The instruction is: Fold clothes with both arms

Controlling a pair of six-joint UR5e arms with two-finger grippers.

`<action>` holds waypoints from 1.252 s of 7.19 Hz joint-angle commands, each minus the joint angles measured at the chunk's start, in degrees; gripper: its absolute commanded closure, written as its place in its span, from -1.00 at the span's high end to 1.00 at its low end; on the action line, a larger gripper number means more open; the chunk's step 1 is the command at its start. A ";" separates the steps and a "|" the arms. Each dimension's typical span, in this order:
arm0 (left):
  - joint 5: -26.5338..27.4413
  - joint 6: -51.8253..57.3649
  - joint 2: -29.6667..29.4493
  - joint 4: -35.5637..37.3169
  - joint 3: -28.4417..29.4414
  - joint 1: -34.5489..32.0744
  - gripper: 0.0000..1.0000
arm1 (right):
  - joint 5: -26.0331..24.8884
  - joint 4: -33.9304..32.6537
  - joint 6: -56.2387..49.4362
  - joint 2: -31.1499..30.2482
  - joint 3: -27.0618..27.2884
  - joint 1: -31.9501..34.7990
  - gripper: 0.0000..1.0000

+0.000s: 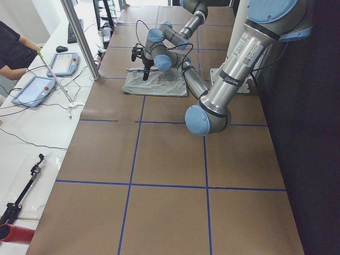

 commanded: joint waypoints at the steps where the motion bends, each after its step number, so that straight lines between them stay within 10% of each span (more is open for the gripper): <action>1: 0.00 -0.06 0.00 -0.01 0.01 0.00 1.00 | 0.17 -2.90 -1.37 -2.03 2.02 2.07 1.00; 4: 0.00 -0.41 -0.09 -0.01 0.10 0.09 1.00 | -0.01 -8.19 -7.01 -16.10 20.19 4.72 1.00; 7: 0.00 -0.23 0.00 0.08 -0.34 0.00 1.00 | 1.23 -7.51 -5.78 -3.68 13.68 5.52 1.00; 9: -0.44 -1.36 1.83 0.25 -1.56 0.26 1.00 | 7.44 -4.59 -3.86 -4.59 18.61 6.92 1.00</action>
